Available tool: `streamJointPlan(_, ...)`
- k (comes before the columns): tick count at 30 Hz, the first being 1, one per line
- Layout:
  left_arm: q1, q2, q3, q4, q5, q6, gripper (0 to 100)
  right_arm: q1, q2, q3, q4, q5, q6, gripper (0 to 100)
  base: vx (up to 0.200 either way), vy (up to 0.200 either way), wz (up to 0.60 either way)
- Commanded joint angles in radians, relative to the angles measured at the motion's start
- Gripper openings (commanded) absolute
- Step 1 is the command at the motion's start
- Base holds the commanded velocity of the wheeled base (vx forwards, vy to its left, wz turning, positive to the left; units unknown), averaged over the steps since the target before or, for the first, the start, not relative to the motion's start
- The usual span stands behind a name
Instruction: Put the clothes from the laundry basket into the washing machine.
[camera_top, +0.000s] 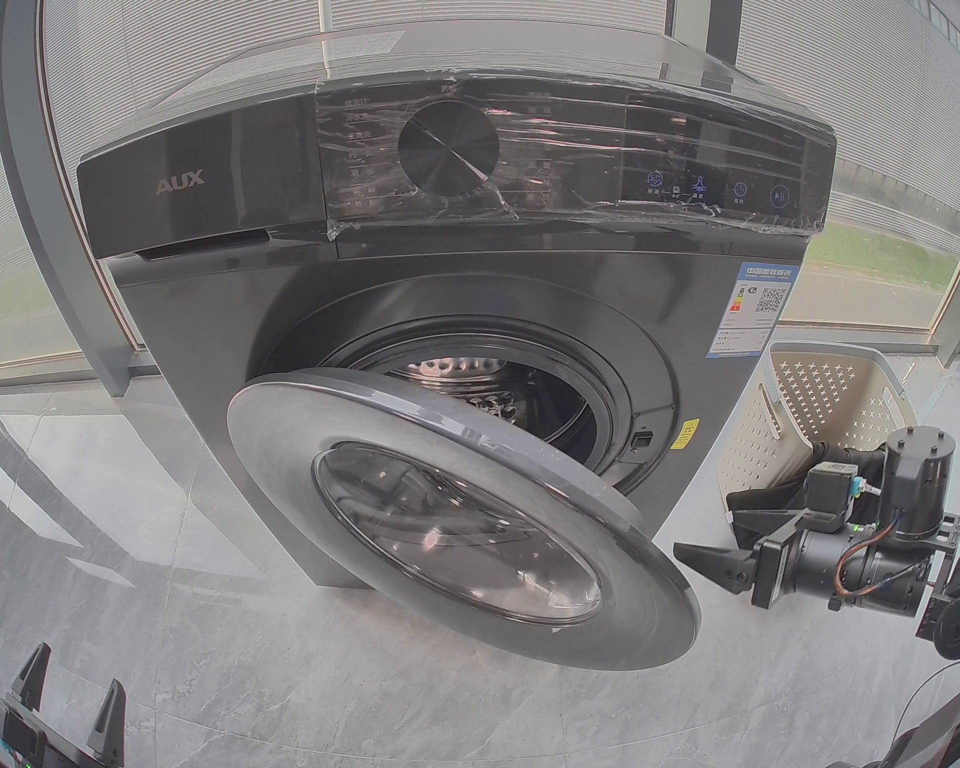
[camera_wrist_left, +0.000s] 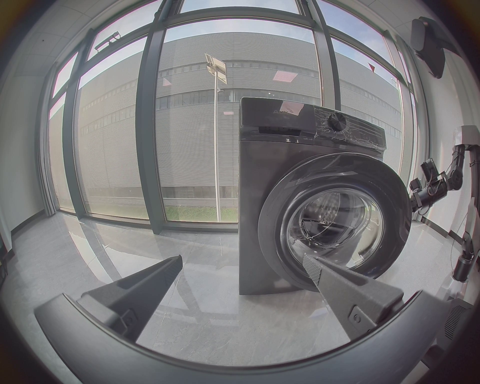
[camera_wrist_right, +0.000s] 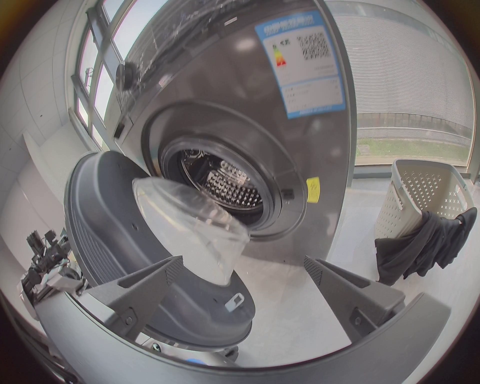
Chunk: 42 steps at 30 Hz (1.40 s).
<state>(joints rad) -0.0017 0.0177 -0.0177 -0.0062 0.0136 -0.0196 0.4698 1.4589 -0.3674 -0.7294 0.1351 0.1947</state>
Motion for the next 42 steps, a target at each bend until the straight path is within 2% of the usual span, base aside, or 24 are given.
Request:
streamJointPlan(1, 0.0, -0.015, 0.016, -0.001, 0.0, 0.0, 100, 0.047, 0.066, 0.028, -0.004, -0.002, -0.001, 100, 0.0, 0.0, 0.0)
streamJointPlan(5, 0.0, -0.016, 0.016, 0.0, 0.0, 0.0, 100, 0.082, 0.064, 0.038, -0.002, -0.002, 0.0, 100, 0.0, 0.0, 0.0)
streamJointPlan(6, 0.0, -0.015, 0.016, -0.001, 0.0, 0.0, 100, 0.122, 0.057, 0.059, -0.002, -0.002, 0.0, 100, 0.0, 0.0, 0.0)
streamJointPlan(9, 0.0, -0.015, 0.016, -0.001, 0.0, 0.0, 100, 0.174, 0.044, 0.087, -0.004, -0.003, 0.003, 100, 0.0, 0.0, 0.0)
streamJointPlan(15, 0.0, -0.015, 0.016, -0.001, 0.0, 0.0, 100, 0.151, 0.051, 0.067, -0.031, -0.014, 0.008, 100, 0.0, 0.0, 0.0)
streamJointPlan(16, 0.0, -0.015, 0.016, -0.001, 0.0, 0.0, 100, 0.147, 0.052, 0.064, -0.035, -0.022, 0.011, 100, 0.0, 0.0, 0.0)
streamJointPlan(19, 0.0, -0.015, 0.016, 0.0, 0.0, 0.0, 100, 0.124, 0.103, 0.036, -0.045, -0.095, 0.023, 100, 0.0, 0.0, 0.0)
streamJointPlan(26, 0.0, -0.015, 0.016, 0.0, 0.0, 0.0, 100, 0.127, 0.17, 0.038, -0.076, -0.118, 0.023, 100, -0.029, 0.0, 0.0)
streamJointPlan(32, 0.0, -0.015, 0.016, -0.001, 0.0, 0.0, 100, 0.141, 0.182, 0.048, -0.082, -0.101, 0.025, 100, -0.067, 0.0, 0.0)
streamJointPlan(35, 0.0, -0.015, 0.016, -0.001, 0.0, 0.0, 100, 0.19, 0.178, 0.074, -0.09, -0.066, 0.025, 100, 0.0, 0.0, 0.0)
streamJointPlan(41, 0.0, -0.015, 0.016, 0.0, 0.0, 0.0, 100, 0.244, 0.178, 0.143, -0.171, -0.055, 0.015, 100, 0.0, 0.0, 0.0)
streamJointPlan(42, 0.0, -0.015, 0.016, -0.001, 0.0, 0.0, 100, 0.257, 0.175, 0.166, -0.203, -0.031, 0.014, 100, 0.0, 0.0, 0.0)
